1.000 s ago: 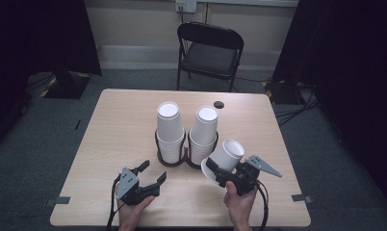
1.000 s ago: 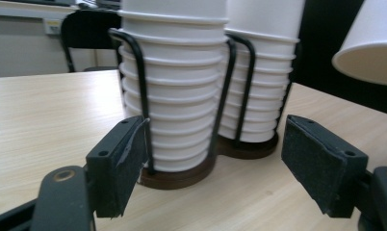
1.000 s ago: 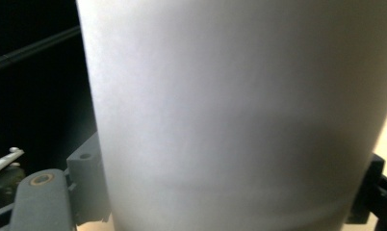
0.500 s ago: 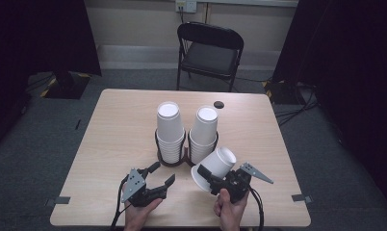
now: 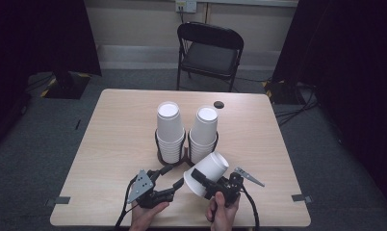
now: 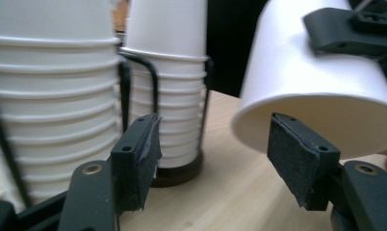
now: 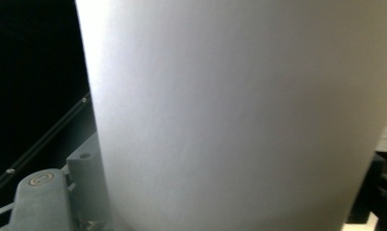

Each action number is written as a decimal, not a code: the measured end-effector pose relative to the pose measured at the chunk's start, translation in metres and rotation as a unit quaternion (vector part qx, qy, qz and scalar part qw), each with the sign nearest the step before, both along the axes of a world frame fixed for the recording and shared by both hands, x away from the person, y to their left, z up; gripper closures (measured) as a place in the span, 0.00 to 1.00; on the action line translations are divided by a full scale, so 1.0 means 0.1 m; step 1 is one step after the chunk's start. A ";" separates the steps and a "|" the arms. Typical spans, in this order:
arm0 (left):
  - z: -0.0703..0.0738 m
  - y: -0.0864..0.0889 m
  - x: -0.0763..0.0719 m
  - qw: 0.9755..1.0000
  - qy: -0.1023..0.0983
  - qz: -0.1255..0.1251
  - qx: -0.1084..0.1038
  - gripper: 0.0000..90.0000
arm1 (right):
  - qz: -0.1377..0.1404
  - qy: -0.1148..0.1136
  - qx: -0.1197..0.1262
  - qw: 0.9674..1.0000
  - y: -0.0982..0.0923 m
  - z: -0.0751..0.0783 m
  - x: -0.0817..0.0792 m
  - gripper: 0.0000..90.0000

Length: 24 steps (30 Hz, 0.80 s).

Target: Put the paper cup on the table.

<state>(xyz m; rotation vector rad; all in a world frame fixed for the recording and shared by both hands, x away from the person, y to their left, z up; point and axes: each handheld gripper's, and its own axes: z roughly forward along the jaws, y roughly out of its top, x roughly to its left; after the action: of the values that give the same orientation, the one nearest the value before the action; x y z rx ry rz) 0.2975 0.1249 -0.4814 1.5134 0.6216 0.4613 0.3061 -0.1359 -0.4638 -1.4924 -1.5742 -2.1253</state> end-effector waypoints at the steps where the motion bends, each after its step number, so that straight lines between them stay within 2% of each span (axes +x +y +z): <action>1: -0.01 -0.02 0.01 1.000 -0.005 0.000 0.003 0.43 | 0.001 0.004 0.002 1.000 0.01 0.00 0.00 0.18; 7: -0.01 -0.08 0.02 1.000 -0.021 -0.002 -0.001 0.52 | 0.017 0.017 0.017 1.000 0.06 -0.03 0.00 0.18; 15: -0.01 -0.17 0.03 0.999 -0.042 0.004 0.007 0.66 | 0.037 0.032 0.025 0.998 0.12 -0.05 0.00 0.18; 23: -0.02 -0.25 0.02 0.998 -0.059 0.013 0.008 0.76 | 0.072 0.041 0.029 0.996 0.22 -0.08 0.01 0.17; 24: -0.02 -0.25 0.02 0.998 -0.061 0.018 0.005 0.80 | 0.081 0.046 0.031 0.995 0.24 -0.08 0.01 0.17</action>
<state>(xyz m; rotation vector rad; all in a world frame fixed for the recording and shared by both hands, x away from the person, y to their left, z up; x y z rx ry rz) 0.2992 0.1003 -0.4838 1.4726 0.5533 0.5806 0.3071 -0.1119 -0.4722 -1.3716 -1.5259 -1.9700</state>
